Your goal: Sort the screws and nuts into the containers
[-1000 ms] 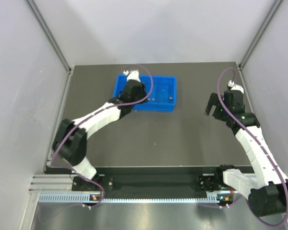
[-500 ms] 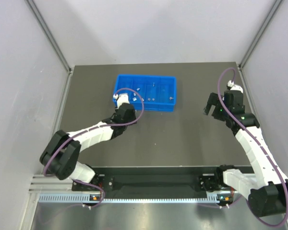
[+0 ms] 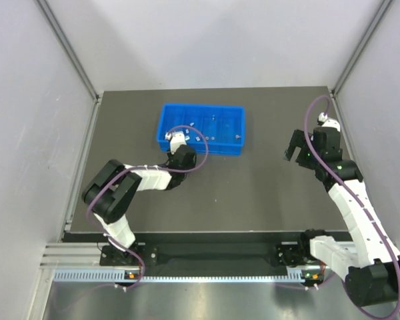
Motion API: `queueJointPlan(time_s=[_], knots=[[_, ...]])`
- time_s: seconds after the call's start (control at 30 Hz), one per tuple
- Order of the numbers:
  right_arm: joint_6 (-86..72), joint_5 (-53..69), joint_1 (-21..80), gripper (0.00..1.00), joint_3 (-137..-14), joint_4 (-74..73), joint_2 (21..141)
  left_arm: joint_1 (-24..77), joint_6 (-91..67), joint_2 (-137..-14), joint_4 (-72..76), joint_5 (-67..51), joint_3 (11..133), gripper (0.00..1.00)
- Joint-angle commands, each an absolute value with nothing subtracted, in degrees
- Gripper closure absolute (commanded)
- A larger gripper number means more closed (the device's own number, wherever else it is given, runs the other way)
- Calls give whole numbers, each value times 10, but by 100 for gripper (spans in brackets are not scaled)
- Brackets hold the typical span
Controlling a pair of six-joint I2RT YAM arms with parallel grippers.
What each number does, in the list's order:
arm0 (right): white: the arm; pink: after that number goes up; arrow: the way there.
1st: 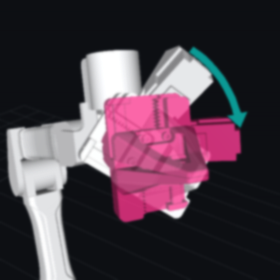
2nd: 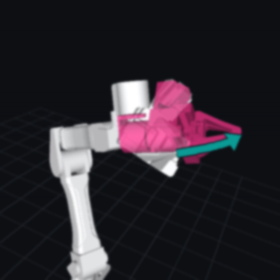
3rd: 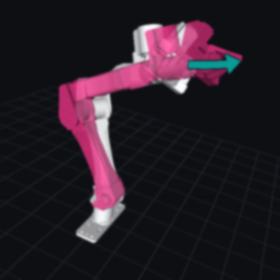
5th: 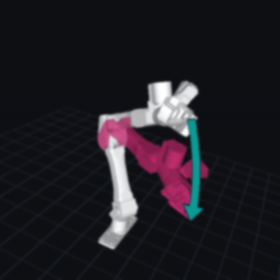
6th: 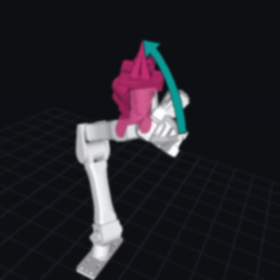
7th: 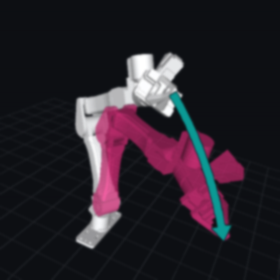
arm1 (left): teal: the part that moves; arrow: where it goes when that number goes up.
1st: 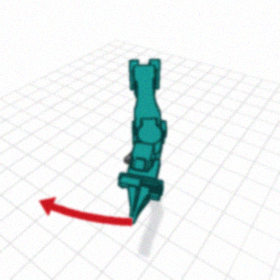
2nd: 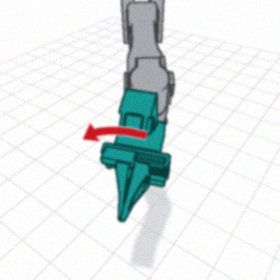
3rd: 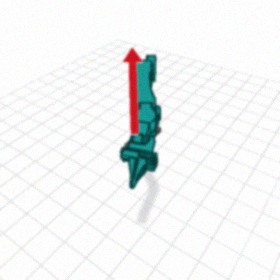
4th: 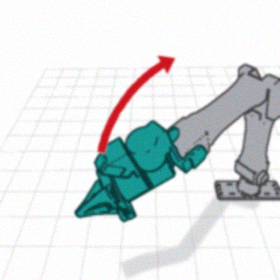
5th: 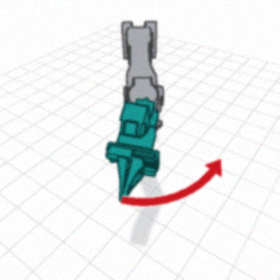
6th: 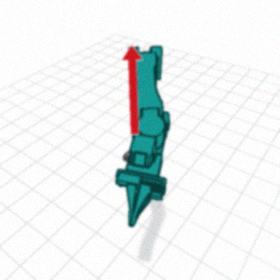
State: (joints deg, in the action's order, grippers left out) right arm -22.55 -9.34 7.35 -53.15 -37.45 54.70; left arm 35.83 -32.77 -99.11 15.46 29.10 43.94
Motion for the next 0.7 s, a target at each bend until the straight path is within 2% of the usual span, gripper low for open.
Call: queueJointPlan(time_s=[0.0,0.47,0.67], knots=[[-221,-107,67,0,-540,-364,539,360,-333,-1022,194,298,468,51],[-213,-117,65,0,-547,-367,546,360,-349,-1095,125,335,533,53],[-213,-119,64,0,-548,-367,548,361,-337,-1094,113,329,531,61]])
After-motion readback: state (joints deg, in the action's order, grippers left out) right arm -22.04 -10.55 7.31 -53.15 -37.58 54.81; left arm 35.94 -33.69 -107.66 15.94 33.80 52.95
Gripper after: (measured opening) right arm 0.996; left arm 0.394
